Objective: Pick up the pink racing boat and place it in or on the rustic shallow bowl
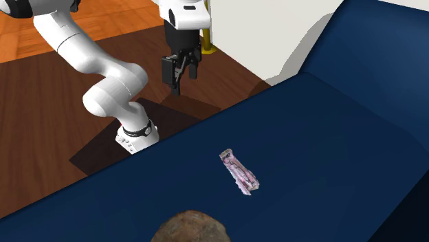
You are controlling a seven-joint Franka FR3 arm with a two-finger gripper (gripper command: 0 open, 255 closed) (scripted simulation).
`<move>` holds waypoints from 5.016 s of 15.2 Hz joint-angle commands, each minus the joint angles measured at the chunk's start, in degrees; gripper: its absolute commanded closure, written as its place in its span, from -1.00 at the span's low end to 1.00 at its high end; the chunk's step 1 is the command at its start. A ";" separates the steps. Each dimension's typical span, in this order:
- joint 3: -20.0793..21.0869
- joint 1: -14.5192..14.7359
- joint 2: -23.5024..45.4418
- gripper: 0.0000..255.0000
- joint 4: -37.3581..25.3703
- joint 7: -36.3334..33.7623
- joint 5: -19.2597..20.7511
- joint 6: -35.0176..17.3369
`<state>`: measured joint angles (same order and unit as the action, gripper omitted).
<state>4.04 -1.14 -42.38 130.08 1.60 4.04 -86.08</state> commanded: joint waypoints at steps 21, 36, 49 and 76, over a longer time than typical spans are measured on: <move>-6.88 -7.48 39.92 -1.00 -18.92 -9.76 -6.41 -17.92; -6.78 -7.38 40.51 -1.00 -13.73 -9.68 -6.53 -23.70; -6.78 -7.38 39.96 1.00 -15.44 -9.79 -6.47 -21.46; -6.84 -7.43 39.98 1.00 -35.81 -10.53 -6.35 -1.11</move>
<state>-2.81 -8.58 -2.47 94.87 -8.88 -2.31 -87.75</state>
